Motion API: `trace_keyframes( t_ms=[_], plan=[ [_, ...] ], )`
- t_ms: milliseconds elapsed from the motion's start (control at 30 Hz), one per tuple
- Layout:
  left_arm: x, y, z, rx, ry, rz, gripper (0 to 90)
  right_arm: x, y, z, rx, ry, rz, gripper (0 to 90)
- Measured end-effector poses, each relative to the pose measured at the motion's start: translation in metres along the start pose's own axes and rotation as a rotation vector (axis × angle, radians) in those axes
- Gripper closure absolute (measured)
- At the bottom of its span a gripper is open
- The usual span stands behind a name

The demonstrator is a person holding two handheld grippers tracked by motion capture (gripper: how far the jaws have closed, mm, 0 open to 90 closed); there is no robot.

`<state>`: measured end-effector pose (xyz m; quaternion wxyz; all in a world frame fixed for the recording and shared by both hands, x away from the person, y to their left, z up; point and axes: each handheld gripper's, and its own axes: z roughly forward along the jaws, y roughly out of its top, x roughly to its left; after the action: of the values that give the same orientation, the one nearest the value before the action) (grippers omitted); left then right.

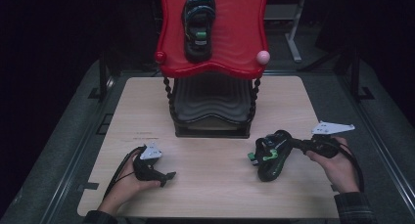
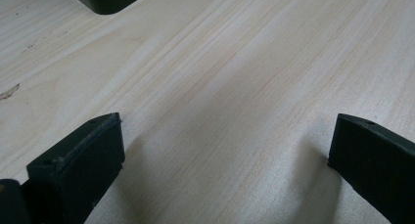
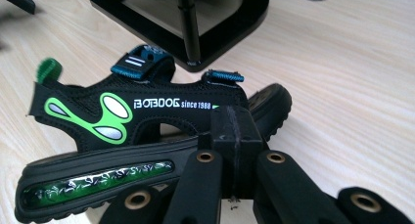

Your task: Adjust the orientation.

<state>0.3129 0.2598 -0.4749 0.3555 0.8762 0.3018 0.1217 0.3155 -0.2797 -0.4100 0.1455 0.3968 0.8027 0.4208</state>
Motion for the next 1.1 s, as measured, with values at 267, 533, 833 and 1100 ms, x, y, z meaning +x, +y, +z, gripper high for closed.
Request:
trace_keyframes(
  t_ms=[267, 533, 833, 1100],
  plan=[
    [0.0, 0.0, 0.0, 0.0, -0.001, 0.001, 0.0, -0.006, -0.014, -0.005, 0.01, 0.002, 0.02, 90.0],
    [0.0, 0.0, 0.0, -0.002, -0.002, 0.002, 0.0, -0.013, -0.027, -0.004, 0.054, -0.008, 0.033, 90.0],
    [0.0, 0.0, 0.0, -0.003, -0.004, 0.003, 0.0, -0.024, -0.04, 0.012, 0.121, 0.004, 0.074, 90.0],
    [0.0, 0.0, 0.0, -0.001, -0.006, 0.004, 0.0, -0.029, -0.036, 0.026, 0.113, 0.014, 0.076, 90.0]
  ],
)
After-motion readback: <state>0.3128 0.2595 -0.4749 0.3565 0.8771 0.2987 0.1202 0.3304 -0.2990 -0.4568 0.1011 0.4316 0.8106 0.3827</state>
